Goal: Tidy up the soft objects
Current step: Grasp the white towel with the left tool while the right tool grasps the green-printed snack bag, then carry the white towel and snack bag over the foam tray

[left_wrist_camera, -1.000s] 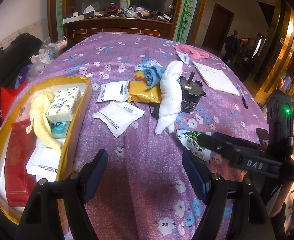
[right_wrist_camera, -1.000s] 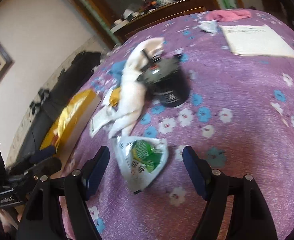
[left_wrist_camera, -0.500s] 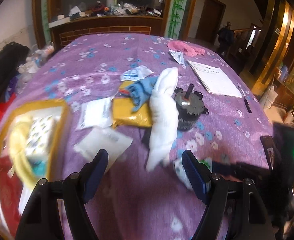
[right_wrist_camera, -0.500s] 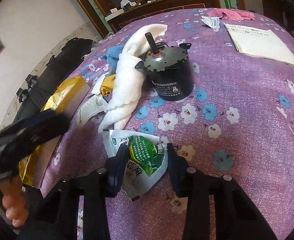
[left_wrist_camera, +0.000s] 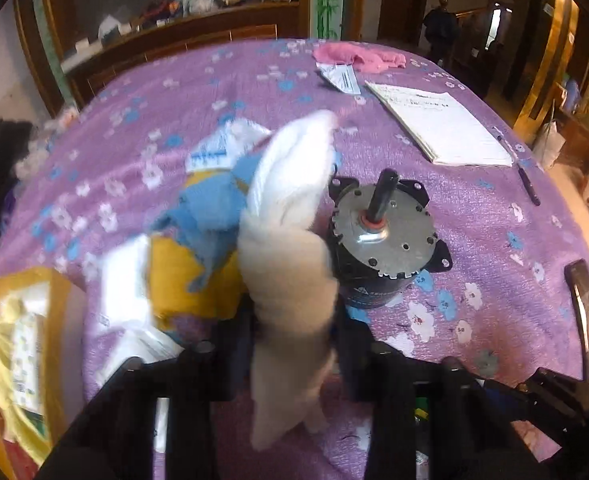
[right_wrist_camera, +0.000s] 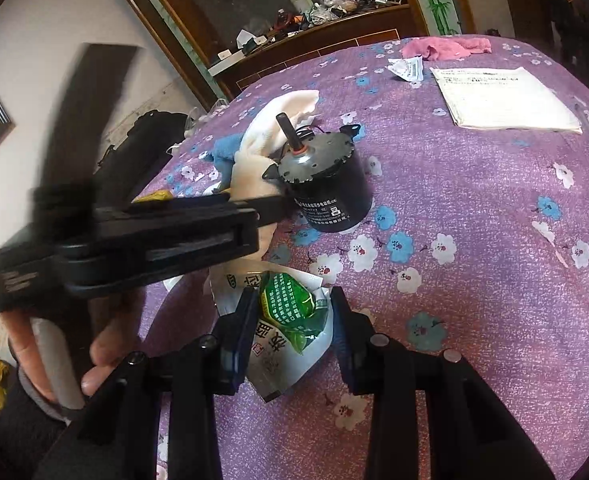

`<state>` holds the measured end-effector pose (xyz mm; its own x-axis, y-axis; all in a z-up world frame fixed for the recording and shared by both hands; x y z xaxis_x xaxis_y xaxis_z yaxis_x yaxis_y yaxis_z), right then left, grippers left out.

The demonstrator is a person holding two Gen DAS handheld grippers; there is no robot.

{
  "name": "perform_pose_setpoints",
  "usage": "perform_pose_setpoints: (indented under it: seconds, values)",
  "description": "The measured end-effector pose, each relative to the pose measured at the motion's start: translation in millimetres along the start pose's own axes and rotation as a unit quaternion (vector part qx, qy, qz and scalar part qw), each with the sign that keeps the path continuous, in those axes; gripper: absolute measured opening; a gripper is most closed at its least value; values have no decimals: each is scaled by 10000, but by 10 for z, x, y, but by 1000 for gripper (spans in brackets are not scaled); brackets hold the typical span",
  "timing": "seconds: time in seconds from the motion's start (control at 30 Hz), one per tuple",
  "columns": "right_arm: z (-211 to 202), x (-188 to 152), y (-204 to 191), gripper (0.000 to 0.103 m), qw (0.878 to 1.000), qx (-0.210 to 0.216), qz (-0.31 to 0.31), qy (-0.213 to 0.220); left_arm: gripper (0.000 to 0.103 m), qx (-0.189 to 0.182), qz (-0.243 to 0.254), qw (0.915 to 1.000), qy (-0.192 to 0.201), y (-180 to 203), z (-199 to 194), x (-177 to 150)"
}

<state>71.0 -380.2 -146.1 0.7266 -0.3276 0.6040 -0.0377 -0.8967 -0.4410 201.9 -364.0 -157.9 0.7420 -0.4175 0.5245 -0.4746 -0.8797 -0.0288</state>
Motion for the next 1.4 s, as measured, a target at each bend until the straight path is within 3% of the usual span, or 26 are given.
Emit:
perform_pose_setpoints:
  seconds: [0.3, 0.7, 1.07, 1.17, 1.4]
  values:
    - [0, 31, 35, 35, 9999, 128, 86, 16, 33, -187, -412, 9981, 413, -162, -452, -174]
    - [-90, 11, -23, 35, 9997, 188, 17, 178, 33, -392, -1064, 9909, 726, -577, -1149, -695]
    - [-174, 42, 23, 35, 9985, 357, 199, 368, 33, -538, -1226, 9886, 685, -644, -1318, -1038]
    - [-171, 41, 17, 35, 9985, 353, 194, 359, 33, -778, -1328, 9859, 663, -650, -1318, -1084]
    - [-167, 42, 17, 35, 9978, 546, 237, 301, 33, -951, -1375, 9839, 631, -631, -1327, -1174]
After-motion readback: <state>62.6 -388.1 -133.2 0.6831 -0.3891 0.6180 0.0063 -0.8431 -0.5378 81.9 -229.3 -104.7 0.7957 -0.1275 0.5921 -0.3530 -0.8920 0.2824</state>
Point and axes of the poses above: each gripper's, at about its wrist camera, not at the fingertips, and z roughly the way its jaws point, y to its right, x to its top, the point moved 5 cm from there along z, roughly the way its jaws point, and after that the axes turned 4 degrees about x, right-handed, at the moved point
